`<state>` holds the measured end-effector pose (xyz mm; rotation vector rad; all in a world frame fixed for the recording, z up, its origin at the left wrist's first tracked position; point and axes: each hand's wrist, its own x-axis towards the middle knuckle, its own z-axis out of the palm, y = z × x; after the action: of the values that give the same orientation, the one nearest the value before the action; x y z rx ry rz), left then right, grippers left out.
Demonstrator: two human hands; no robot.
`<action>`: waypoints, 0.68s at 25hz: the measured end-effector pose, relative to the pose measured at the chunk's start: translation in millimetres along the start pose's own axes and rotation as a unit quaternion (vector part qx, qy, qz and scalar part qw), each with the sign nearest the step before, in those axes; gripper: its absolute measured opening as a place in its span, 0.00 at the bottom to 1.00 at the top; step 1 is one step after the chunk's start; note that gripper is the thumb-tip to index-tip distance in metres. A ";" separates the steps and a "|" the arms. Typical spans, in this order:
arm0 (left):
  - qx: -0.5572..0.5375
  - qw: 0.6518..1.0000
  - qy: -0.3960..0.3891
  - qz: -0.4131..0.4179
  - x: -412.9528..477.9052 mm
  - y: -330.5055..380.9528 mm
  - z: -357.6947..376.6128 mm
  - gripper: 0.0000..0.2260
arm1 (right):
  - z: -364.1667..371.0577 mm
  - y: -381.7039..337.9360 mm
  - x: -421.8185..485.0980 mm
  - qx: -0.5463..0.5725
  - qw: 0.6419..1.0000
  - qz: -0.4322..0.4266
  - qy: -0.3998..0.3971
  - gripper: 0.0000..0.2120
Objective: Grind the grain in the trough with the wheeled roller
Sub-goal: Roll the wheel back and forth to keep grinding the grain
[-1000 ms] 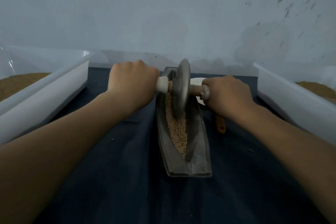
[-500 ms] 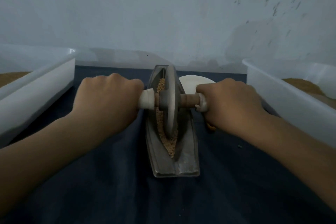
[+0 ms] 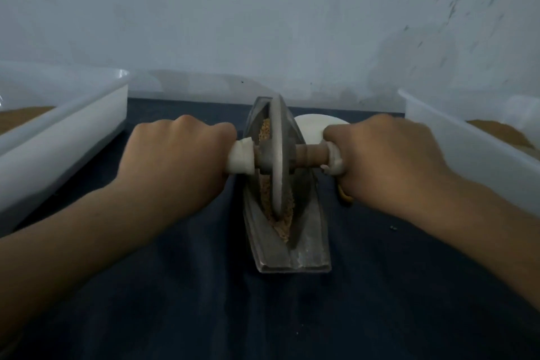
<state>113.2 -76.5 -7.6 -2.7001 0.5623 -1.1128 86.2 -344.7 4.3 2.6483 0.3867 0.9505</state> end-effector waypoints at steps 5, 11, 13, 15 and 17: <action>0.012 0.996 -0.048 -0.075 33.2 7.8 33.5 0.06 | 30.4 -8.8 57.1 0.029 0.993 0.077 -0.082 0.08; 0.039 0.997 -0.048 -0.037 40.8 13.4 15.0 0.05 | 29.7 -5.7 32.1 0.071 0.987 0.102 -0.097 0.09; 0.030 0.999 -0.022 -0.014 14.6 11.5 3.8 0.14 | 10.9 -2.9 6.9 0.036 0.997 0.043 -0.056 0.18; 0.007 1.000 -0.017 0.004 -0.6 4.9 -5.7 0.17 | -4.7 0.3 -4.6 0.004 1.000 0.003 -0.029 0.22; -0.011 1.000 -0.021 -0.003 -3.4 3.3 0.1 0.17 | -4.0 -2.1 1.2 -0.012 0.998 0.012 -0.054 0.22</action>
<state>110.2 -78.1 -10.7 -2.7380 0.5646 -1.0550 84.2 -341.6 7.2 2.6737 0.3182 0.8080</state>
